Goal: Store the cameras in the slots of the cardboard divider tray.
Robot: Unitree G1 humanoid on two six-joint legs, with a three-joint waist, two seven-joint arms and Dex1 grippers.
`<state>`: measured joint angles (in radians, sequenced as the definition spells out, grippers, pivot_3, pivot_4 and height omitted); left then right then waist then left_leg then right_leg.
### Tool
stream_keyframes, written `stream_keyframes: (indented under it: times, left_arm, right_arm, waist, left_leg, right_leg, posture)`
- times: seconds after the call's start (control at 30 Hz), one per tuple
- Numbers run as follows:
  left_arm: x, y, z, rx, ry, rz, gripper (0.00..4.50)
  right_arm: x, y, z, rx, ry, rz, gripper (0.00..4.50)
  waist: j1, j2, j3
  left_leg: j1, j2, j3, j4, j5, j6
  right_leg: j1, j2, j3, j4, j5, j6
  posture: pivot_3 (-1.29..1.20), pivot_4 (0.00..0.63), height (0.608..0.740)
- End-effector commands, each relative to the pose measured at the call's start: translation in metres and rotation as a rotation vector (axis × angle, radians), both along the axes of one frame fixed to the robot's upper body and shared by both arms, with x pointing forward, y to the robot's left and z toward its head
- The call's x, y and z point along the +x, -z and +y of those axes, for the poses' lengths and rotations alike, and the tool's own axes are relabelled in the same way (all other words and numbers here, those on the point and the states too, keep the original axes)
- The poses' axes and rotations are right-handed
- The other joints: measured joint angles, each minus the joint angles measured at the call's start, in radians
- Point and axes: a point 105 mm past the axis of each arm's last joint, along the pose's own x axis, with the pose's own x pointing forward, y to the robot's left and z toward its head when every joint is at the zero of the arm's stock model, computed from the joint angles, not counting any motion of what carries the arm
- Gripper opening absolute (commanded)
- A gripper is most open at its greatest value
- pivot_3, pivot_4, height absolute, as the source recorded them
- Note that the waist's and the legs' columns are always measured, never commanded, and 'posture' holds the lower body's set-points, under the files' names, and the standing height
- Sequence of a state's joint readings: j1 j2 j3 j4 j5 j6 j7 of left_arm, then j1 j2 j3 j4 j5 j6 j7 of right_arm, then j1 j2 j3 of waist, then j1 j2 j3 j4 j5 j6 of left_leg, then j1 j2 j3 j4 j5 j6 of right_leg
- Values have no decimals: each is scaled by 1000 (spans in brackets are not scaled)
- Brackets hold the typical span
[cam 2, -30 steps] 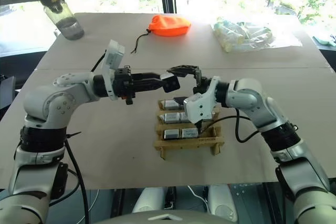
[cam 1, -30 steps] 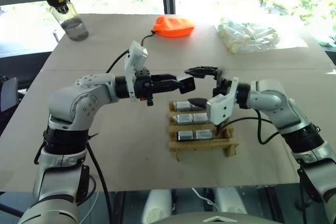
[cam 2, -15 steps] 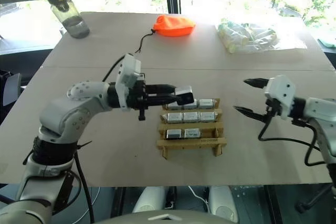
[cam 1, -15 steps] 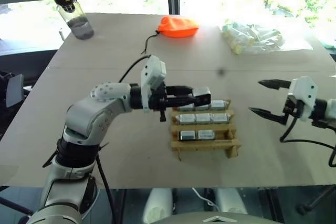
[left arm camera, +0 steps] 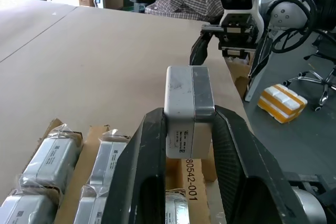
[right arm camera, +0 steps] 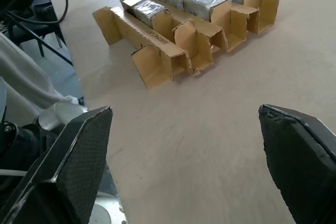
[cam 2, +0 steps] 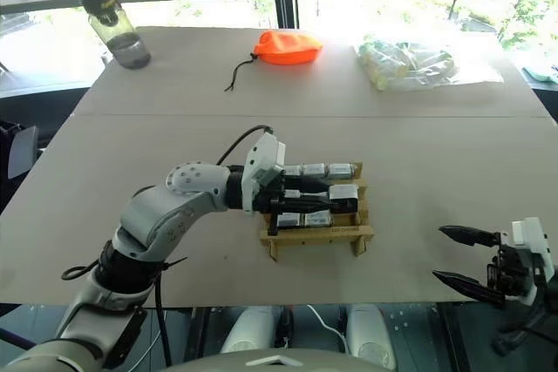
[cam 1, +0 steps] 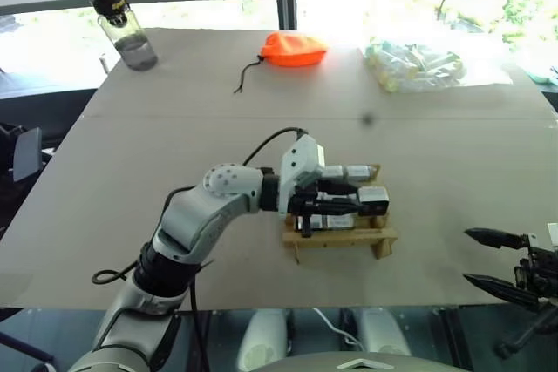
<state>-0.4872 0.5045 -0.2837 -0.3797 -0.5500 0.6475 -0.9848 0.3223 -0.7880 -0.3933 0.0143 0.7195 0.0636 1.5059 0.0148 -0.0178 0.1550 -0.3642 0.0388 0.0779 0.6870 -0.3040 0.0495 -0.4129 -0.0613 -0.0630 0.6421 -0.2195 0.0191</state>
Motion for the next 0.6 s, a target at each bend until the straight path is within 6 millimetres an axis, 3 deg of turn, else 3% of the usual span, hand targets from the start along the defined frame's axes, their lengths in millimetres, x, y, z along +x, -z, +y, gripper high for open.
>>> stream_keyframes:
  times: [0.03, 0.4, 0.6]
  left_arm:
    - [-2, -5, -3, -20, 12, -15, 668]
    - [8, 10, -9, -6, 2, 21, 668]
    - [8, 13, -17, 9, 50, 14, 668]
  right_arm:
    - [-2, -16, -1, 39, -43, -105, 4418]
    - [11, -31, 1, 75, -95, -228, 4418]
    - [22, -25, -5, -55, -133, -278, 4418]
  waist:
    - [0, 0, 0]
    - [1, 0, 0]
    - [0, 0, 0]
  left_leg:
    - [0, 0, 0, 0, 0, 0]
    - [-1, -1, 1, 0, 0, 0]
    - [0, -1, 1, 0, 0, 0]
  right_leg:
    - [0, 0, 0, 0, 0, 0]
    - [0, -1, 1, -1, 1, -1]
    - [0, -1, 1, -1, 1, -1]
  posture:
    - [0, 150, 740]
    - [0, 150, 740]
    - [0, 150, 740]
